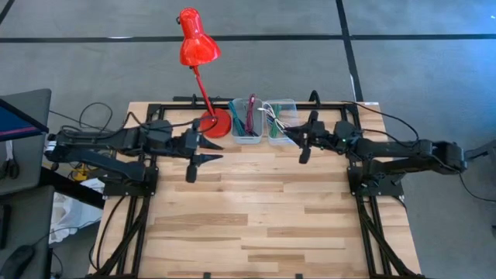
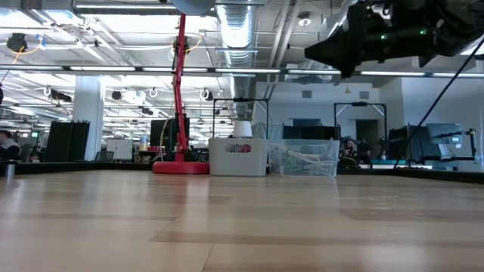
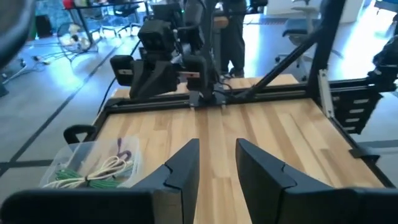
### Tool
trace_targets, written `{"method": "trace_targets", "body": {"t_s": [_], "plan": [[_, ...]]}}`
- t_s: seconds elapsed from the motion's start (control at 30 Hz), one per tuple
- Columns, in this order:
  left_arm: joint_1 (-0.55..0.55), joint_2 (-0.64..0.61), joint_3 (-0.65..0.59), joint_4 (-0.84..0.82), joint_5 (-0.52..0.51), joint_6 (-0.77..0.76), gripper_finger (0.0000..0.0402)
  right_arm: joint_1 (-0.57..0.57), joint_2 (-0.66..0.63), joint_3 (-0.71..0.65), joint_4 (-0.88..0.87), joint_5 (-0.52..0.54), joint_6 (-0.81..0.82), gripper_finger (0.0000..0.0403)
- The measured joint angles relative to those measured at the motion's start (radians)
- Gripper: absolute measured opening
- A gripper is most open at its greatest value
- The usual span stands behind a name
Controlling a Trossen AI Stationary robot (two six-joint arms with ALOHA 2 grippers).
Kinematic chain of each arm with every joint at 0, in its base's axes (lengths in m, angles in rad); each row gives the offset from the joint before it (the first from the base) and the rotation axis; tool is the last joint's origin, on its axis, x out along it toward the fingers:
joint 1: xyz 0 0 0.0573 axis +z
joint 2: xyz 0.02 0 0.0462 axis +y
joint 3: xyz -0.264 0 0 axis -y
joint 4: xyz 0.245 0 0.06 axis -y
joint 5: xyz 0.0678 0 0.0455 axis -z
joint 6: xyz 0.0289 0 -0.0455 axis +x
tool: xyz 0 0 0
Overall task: Pick & Place USB Port
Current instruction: Return to Home Position
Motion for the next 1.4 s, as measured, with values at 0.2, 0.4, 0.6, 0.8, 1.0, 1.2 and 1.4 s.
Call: {"method": "trace_targets", "body": {"t_s": [0.2,0.4,0.6,0.8,1.0,1.2,1.4], "plan": [[-0.043,-0.058,0.000,-0.024,-0.002,0.039,0.0104,0.025,-0.096,0.000,-0.023,-0.001,-0.011,0.0060],[-0.088,-0.087,0.000,-0.110,-0.002,0.050,0.0104,0.036,-0.247,0.000,-0.251,-0.084,-0.009,0.0060],[-0.122,-0.114,-0.002,-0.141,-0.003,0.051,0.0104,0.043,-0.421,0.000,-0.440,-0.134,0.035,0.0060],[-0.139,-0.215,-0.147,-0.026,-0.003,0.068,0.0104,0.072,-0.563,0.000,-0.523,-0.130,0.035,0.0060],[-0.139,-0.396,-0.331,0.122,-0.002,0.064,0.0104,0.103,-0.681,0.000,-0.619,-0.092,0.047,0.0060],[-0.138,-0.584,-0.443,0.140,-0.002,0.044,0.0104,0.145,-0.809,0.000,-0.716,-0.060,0.064,0.0060],[-0.138,-0.720,-0.507,0.143,-0.003,0.046,0.0104,0.187,-0.939,0.000,-0.813,-0.015,0.064,0.0060]]}}
